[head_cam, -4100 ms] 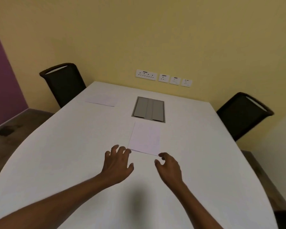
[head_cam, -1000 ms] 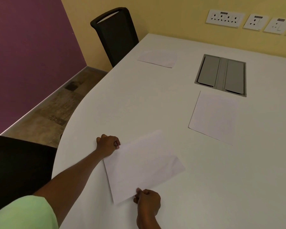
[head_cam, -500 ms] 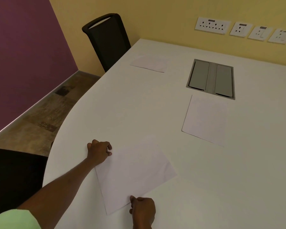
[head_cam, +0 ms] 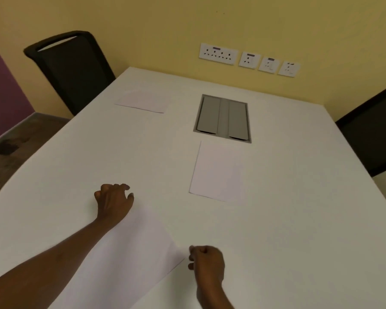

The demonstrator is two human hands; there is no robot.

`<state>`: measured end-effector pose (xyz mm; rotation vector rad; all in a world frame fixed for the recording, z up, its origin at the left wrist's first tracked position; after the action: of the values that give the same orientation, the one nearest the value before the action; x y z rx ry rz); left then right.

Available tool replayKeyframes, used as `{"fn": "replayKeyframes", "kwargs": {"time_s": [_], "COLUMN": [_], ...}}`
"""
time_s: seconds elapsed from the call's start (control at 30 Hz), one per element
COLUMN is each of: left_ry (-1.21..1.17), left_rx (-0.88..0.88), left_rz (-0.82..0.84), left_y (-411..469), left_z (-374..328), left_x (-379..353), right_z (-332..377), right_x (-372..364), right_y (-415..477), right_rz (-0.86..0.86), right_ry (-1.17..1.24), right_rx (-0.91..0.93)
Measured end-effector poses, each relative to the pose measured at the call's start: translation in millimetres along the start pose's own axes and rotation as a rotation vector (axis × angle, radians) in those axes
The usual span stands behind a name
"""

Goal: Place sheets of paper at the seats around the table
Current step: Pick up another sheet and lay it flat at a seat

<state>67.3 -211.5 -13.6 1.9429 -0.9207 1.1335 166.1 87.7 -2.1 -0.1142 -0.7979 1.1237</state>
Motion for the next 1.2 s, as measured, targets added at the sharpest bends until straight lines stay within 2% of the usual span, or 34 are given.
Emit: {"fn": "replayKeyframes", "kwargs": {"time_s": [0.3,0.47,0.57,0.87,1.0,1.2], "left_ry": [-0.077,-0.11,-0.123,0.033,0.034,0.027], "left_rx": [-0.074,0.055,0.115,0.075,0.144,0.242], "left_rz": [0.078,0.252,0.302,0.264,0.238,0.228], "left_y": [43.5,55.5,57.2,57.5,57.9,62.6], "left_z": [-122.2,-171.9,-192.6,-217.3,-217.7,-220.6], "left_x": [-57.7,-110.0,-133.2,-161.6,-162.5,-157.8], "right_z": [63.5,88.2,92.3,97.9,100.3,103.0], "right_x": [50.0,52.2,51.1,39.1,39.0,35.2], "right_y": [183.4,248.6,273.3,308.7,310.6,311.5], "right_rz": [-0.246,-0.231,-0.227,-0.224,-0.195,-0.252], "right_ry": [-0.123,-0.174,-0.132,-0.094,-0.08,0.006], "right_rx": [0.154,0.222,0.215,0.177,0.139,0.124]}}
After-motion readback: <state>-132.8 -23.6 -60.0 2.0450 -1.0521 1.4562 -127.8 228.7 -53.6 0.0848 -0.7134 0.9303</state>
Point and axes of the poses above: each hand's wrist, its own y-axis towards the middle knuckle, its own x-axis out of the back of the hand, z = x × y, the point moved 4 cm from there along y, towards the middle knuckle, and after that the axes turned 10 degrees about -z, right-handed, at the moved point
